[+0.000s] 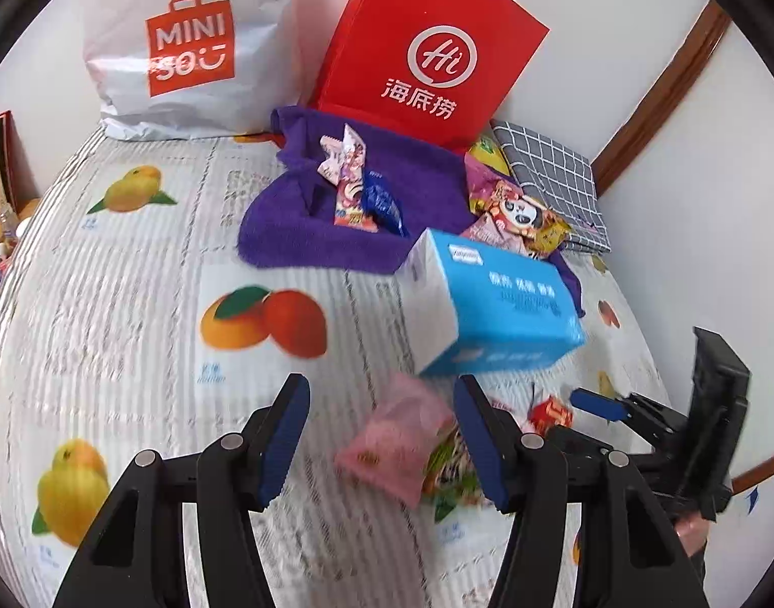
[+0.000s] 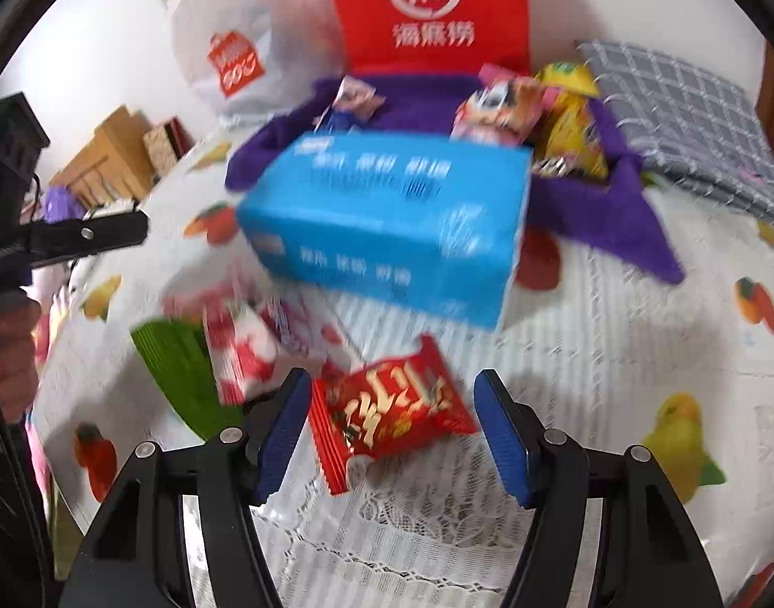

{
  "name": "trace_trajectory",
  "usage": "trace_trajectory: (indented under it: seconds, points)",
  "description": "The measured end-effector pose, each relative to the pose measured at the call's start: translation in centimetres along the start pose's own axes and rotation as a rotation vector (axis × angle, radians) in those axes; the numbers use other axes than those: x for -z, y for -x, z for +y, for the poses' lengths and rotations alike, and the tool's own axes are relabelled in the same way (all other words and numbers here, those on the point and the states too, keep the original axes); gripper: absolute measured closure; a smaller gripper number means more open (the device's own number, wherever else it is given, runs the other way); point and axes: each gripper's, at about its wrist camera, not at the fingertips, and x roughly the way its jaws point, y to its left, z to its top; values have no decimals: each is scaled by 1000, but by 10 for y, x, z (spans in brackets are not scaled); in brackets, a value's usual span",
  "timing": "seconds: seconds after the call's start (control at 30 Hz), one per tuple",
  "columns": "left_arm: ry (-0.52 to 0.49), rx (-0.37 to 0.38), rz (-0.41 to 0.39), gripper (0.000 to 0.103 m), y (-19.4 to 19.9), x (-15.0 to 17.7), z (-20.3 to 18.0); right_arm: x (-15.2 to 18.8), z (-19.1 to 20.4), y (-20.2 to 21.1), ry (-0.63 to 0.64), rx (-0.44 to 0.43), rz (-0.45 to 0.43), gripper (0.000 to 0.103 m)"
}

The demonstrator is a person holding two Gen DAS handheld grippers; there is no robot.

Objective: Organize snacks
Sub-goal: 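Grasp the red packet with the right tool while the left tool grasps the pale pink peach packet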

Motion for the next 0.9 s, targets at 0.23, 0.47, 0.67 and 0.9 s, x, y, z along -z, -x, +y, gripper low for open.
trace_trajectory:
  seconds: [0.23,0.47,0.67,0.9]
  points:
    - [30,3,21,46,4,17,7,8,14,-17,96,57,11,35]
    - [10,2,36,46,1,26,0,13,20,-16,127,57,12,42]
    - [-1,2,38,46,-6,29,-1,15,13,-9,93,31,-17,57]
    - [-100,-22,73,48,-32,21,-16,28,3,19,50,41,-74,58]
